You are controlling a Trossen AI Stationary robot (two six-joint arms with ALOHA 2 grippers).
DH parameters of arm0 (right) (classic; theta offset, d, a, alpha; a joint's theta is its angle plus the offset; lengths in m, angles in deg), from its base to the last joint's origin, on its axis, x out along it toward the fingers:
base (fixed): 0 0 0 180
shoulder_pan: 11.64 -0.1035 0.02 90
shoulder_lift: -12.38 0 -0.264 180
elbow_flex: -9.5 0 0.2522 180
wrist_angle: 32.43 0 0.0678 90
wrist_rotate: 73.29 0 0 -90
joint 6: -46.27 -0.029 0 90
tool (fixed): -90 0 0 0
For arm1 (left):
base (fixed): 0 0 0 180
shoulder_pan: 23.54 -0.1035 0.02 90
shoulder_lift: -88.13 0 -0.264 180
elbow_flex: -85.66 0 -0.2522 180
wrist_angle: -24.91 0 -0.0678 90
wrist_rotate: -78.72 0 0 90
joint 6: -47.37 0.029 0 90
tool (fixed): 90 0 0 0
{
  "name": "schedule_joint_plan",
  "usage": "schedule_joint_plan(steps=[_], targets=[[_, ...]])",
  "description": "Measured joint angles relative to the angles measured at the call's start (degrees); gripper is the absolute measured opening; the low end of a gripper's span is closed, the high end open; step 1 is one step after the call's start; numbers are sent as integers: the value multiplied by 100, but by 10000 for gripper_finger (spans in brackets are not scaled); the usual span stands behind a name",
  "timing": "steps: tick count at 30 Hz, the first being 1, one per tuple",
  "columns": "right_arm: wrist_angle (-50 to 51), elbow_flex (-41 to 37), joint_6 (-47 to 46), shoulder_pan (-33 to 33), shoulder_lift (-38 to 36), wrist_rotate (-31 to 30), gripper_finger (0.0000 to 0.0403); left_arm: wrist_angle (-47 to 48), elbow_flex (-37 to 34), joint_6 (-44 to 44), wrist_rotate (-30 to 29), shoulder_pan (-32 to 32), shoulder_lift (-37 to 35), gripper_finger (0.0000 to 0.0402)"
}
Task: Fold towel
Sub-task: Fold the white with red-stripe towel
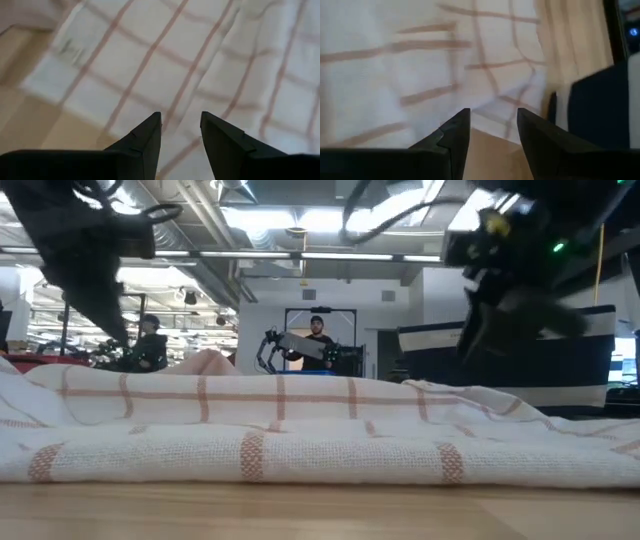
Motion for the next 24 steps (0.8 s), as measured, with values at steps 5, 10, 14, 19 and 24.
schedule_joint_plan(steps=[5,10,14,19,24], targets=[[-91,-287,593,659,2,567,165,-1755,-618,267,-4,1,204,131],[-769,-622,1658,1086,2,778,165,-2045,-1001,-25,-140,-5,609,131],[-839,-766,2210,1332,9,725,165,-1706,-1196,-489,-38,-5,909,131],[-913,-943,2652,1535,37,992,165,-1202,-1175,-939,-49,-3,1100,131],[-1158,-991,2976,1568,37,1003,165,-1315,-1182,-899,-50,-5,1106,131]])
